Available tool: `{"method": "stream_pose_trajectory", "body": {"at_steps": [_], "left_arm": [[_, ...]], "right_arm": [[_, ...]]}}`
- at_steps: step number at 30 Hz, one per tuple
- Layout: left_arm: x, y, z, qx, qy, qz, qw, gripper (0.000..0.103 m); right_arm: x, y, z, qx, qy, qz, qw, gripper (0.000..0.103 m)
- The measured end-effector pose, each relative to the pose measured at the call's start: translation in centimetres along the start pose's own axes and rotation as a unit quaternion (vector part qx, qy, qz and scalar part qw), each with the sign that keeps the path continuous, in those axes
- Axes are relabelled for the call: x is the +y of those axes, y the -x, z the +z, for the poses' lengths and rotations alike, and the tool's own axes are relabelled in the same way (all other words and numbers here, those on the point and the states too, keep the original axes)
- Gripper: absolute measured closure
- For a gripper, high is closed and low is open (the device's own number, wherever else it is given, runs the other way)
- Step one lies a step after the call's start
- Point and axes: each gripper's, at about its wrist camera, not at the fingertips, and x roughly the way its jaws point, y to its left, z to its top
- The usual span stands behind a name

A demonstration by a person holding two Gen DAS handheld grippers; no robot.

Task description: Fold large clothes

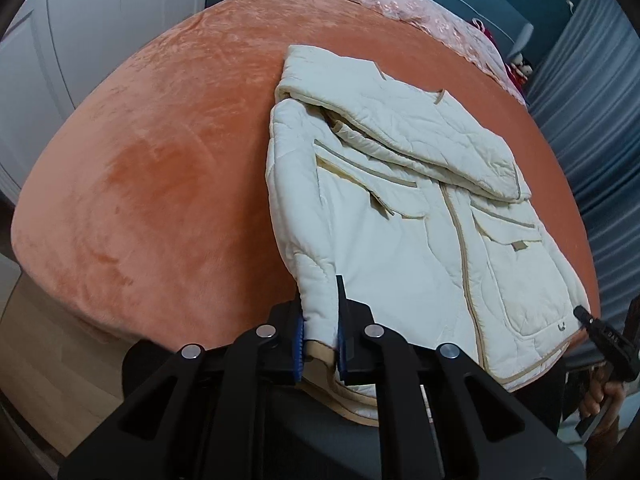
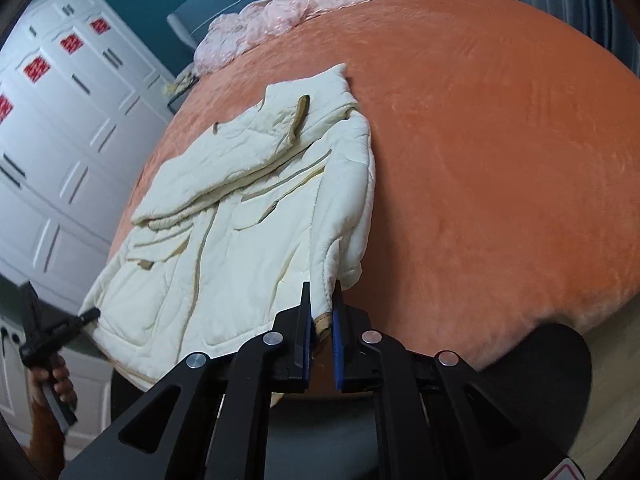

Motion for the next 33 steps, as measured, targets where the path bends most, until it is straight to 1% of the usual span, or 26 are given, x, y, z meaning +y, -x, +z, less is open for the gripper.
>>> {"method": "stream_pose_trajectory", "body": {"at_steps": [2, 4, 6, 7, 9, 11, 13, 15, 17, 18, 22, 24, 26, 29, 33], "left_arm": [[0.2, 2.3, -2.4, 0.023, -0.015, 0.001, 0.9996, 0.093], [0.4, 4.8, -4.8, 0.046, -0.014, -0.001, 0.9988, 0.093], [0.3, 7.0, -7.2, 0.065, -0.016, 0.005, 0.9978, 0.093], [0.2, 8.0, -8.3, 0.072, -0.016, 0.007, 0.9972, 0.093], [0.0, 9.7, -9.6, 0.079, -0.001, -0.003, 0.9969, 0.094], [-0.4, 11.5, -9.6, 0.054, 0.007, -0.007, 0.9985, 0.094], [-0.9, 12.9, -8.8, 0.018, 0.001, -0.007, 0.9998, 0.095], [-1.5, 13.7, -7.1, -0.016, -0.006, -0.01, 0.9998, 0.095], [-1.6, 14.0, -5.2, -0.046, -0.008, -0.01, 0.9989, 0.095], [-1.6, 14.1, -4.2, -0.06, -0.007, -0.012, 0.9981, 0.095], [-2.1, 13.3, -0.7, -0.116, 0.007, -0.013, 0.9931, 0.095], [-2.1, 12.5, 1.4, -0.132, 0.017, -0.018, 0.991, 0.095], [-1.8, 11.0, 3.4, -0.14, 0.028, -0.016, 0.9897, 0.095], [-1.7, 8.5, 6.0, -0.147, 0.039, -0.004, 0.9884, 0.095], [-1.9, 5.1, 9.0, -0.153, 0.039, 0.024, 0.9871, 0.095]], "right_arm": [[0.3, 2.3, -2.2, 0.031, 0.032, -0.008, 0.999, 0.096], [0.3, 5.3, -4.6, 0.065, 0.044, -0.004, 0.997, 0.096], [0.4, 8.1, -6.7, 0.085, 0.049, -0.006, 0.995, 0.096], [0.5, 9.4, -7.5, 0.09, 0.046, -0.005, 0.995, 0.096], [0.6, 11.4, -8.4, 0.084, 0.037, -0.002, 0.996, 0.096], [1.0, 12.8, -8.2, 0.058, 0.034, 0.003, 0.998, 0.096], [1.7, 13.9, -7.3, 0.018, 0.038, 0.007, 0.999, 0.096], [2.1, 14.6, -6.2, -0.022, 0.043, 0.01, 0.999, 0.097], [2.2, 15.0, -4.2, -0.058, 0.043, 0.015, 0.997, 0.097], [3.1, 14.3, -2.6, -0.074, 0.044, 0.015, 0.996, 0.097], [3.0, 13.0, 1.3, -0.138, 0.032, 0.019, 0.99, 0.097], [3.0, 11.8, 3.2, -0.16, 0.015, 0.025, 0.987, 0.097], [3.0, 10.3, 5.0, -0.172, 0.007, 0.027, 0.985, 0.097], [3.5, 7.8, 7.8, -0.186, 0.005, 0.02, 0.982, 0.097], [3.7, 4.2, 10.8, -0.197, -0.002, 0.005, 0.98, 0.097]]}}
